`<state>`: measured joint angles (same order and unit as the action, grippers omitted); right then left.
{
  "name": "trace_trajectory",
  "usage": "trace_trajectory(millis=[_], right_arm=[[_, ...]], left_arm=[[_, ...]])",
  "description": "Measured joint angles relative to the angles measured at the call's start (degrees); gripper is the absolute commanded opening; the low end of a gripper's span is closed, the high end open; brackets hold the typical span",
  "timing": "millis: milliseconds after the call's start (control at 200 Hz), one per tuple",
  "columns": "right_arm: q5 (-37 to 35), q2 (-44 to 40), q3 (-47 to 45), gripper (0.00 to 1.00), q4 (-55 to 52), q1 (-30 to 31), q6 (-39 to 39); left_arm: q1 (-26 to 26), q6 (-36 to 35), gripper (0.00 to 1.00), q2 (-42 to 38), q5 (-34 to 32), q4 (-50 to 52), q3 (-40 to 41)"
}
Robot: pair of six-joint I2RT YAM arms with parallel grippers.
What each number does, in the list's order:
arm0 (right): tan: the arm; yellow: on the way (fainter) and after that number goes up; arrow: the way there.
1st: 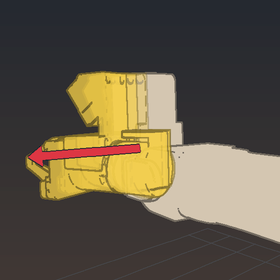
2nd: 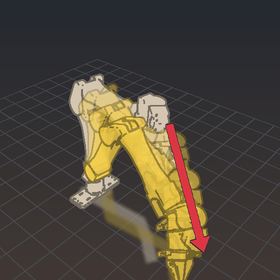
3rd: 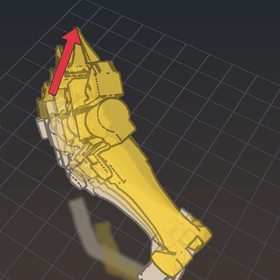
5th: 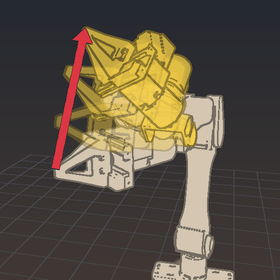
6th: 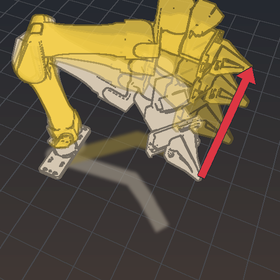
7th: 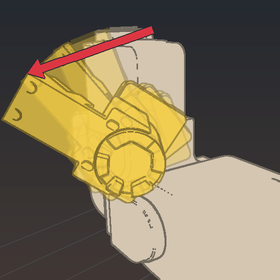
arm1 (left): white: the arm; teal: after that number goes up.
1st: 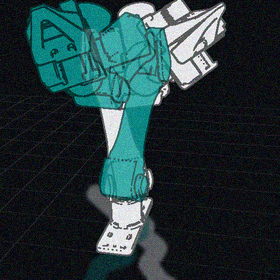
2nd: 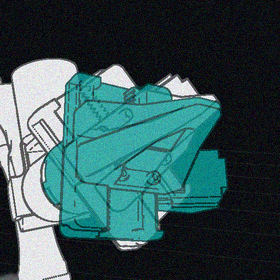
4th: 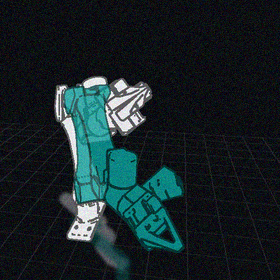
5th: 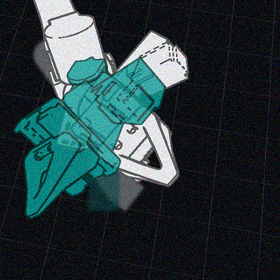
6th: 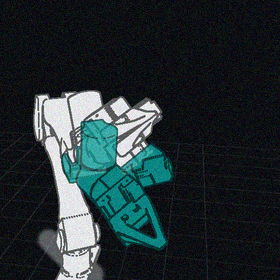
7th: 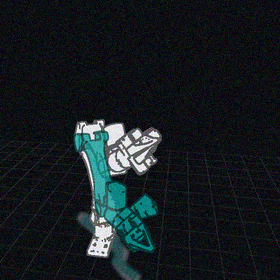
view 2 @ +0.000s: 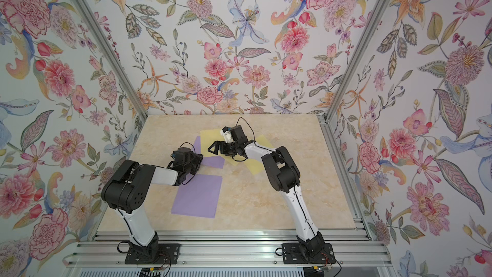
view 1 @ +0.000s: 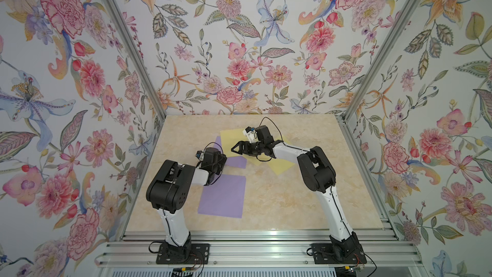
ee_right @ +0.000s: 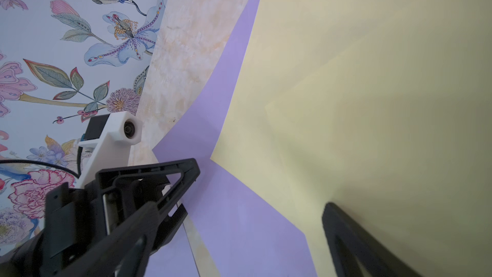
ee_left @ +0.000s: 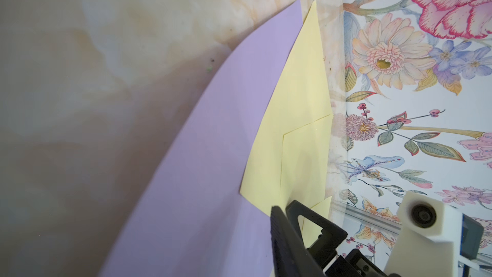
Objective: Sort the scattered colored papers by color
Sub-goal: Pick up the colored paper from the center of the board.
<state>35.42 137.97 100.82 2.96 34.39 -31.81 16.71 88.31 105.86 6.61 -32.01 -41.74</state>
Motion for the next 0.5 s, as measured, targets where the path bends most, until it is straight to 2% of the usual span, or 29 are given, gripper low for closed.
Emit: trace_trajectory(millis=[140,200,315,375,500], right_arm=[[0.0,0.0,-0.04,1.0,0.15,0.0,-0.15],[0.0,0.0,-0.04,1.0,0.17,0.0,-0.17],[0.0,-0.02,-0.15,1.0,0.31,0.0,-0.17],[-0.02,-0.11,-0.42,1.0,0.57,0.0,-0.17],[-0.04,-0.22,-0.59,1.0,0.79,0.04,-0.2]], left_arm=[[-0.46,-1.01,0.21,-0.87,-0.02,0.46,1.55],[-0.66,-1.18,0.12,-0.81,0.17,0.72,1.6],[-0.96,-1.77,0.07,0.04,0.46,0.87,1.16],[-0.96,-1.86,0.0,0.61,0.44,0.92,0.55],[-1.05,-2.19,0.0,1.07,0.44,1.33,-0.33]])
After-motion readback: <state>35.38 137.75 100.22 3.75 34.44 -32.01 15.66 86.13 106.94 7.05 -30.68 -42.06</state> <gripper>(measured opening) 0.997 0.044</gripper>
